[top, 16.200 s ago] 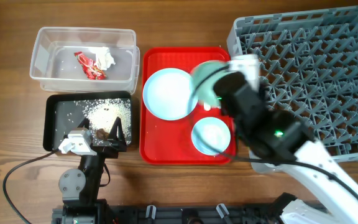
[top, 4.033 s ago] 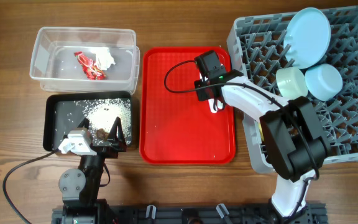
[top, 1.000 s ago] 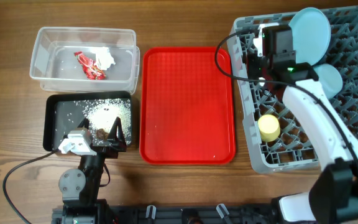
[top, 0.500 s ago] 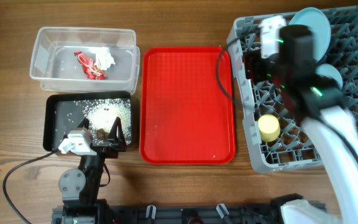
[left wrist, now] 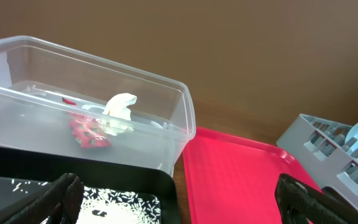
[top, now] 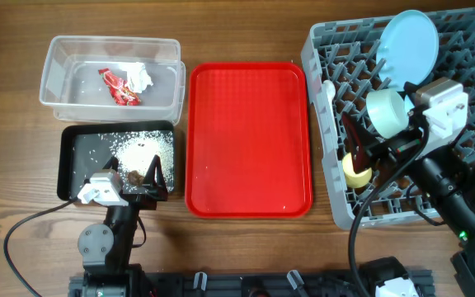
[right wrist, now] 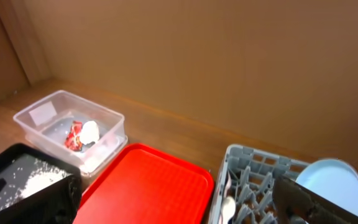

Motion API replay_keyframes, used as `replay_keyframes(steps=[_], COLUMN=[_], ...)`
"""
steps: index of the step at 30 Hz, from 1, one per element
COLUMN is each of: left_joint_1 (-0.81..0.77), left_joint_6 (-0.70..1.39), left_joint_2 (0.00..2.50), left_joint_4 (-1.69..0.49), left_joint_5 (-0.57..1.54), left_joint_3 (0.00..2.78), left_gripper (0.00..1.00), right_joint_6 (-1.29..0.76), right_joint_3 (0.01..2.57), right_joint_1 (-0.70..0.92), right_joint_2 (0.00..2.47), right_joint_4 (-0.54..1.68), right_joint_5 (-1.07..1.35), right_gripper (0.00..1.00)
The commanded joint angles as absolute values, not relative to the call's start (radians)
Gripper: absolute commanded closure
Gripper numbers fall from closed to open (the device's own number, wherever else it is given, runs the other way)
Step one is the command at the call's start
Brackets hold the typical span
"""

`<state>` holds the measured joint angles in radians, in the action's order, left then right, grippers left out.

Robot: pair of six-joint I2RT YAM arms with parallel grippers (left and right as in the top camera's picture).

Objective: Sort waste into correct bins and load items into the dishwasher rack

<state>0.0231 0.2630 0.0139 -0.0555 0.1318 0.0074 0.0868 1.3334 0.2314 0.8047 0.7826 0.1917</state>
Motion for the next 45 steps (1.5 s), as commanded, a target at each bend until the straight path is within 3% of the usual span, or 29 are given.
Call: replay_keyframes(steps=[1, 14, 20, 24, 32, 36, 45], left_joint_1=[0.031, 0.031, 0.031, 0.031, 0.031, 0.031, 0.031], left_joint_6=[0.242, 0.242, 0.242, 0.242, 0.242, 0.242, 0.242], left_joint_2=[0.007, 0.007, 0.007, 0.007, 0.007, 0.007, 0.007], left_joint_4=[-0.064, -0.064, -0.064, -0.064, -0.064, -0.064, -0.064], left_joint_5=[0.130, 0.130, 0.130, 0.130, 0.130, 0.130, 0.130], left_joint_3=[0.006, 0.006, 0.006, 0.006, 0.006, 0.006, 0.006], left_gripper=[0.00, 0.00, 0.00, 0.00, 0.00, 0.00, 0.00], right_joint_6=[0.083, 0.184, 0.186, 0.240, 0.234, 0.232, 0.237], right_joint_3=[1.336, 1.336, 1.295, 1.146, 0.564, 0.385, 0.368], right_joint_1=[0.234, 0.234, 0.231, 0.229, 0.173, 0.171, 0.161], right_joint_2=[0.805, 0.813, 0.756, 0.640, 0.281, 0.137, 0.122], right_joint_4=[0.802, 0.810, 0.812, 0.717, 0.312, 0.236, 0.236], right_joint_5=[0.199, 0.189, 0.056, 0.046, 0.186, 0.195, 0.211], right_gripper=[0.00, 0.00, 0.00, 0.00, 0.00, 0.00, 0.00])
